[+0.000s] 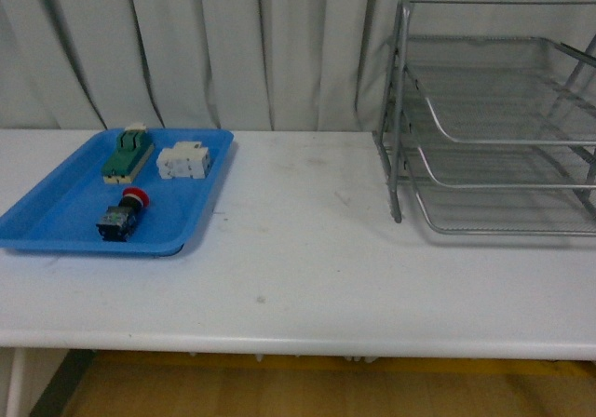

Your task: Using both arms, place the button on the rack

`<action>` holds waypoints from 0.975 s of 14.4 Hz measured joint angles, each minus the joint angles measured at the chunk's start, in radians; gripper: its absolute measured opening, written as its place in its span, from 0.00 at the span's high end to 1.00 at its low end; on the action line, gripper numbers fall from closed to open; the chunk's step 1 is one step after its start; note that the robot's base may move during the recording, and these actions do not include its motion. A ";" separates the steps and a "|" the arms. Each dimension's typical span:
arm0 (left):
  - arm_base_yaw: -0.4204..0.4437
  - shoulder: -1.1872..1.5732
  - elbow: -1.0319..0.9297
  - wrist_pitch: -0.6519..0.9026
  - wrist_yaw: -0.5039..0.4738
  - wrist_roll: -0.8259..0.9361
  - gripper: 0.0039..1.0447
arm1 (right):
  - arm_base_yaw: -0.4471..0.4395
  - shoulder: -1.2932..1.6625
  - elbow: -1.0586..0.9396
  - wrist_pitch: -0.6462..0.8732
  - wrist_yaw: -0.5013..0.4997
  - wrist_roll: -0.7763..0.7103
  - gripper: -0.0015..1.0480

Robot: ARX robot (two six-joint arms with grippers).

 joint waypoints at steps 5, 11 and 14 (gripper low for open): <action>0.000 0.000 0.000 0.000 0.000 0.000 0.06 | 0.016 0.843 0.119 0.863 0.112 0.513 0.06; 0.000 0.000 0.000 0.000 0.000 0.000 0.06 | 0.073 1.452 0.475 1.003 0.174 0.715 0.06; 0.000 0.000 0.000 0.000 0.000 0.000 0.06 | 0.089 1.561 0.645 0.948 0.204 0.744 0.06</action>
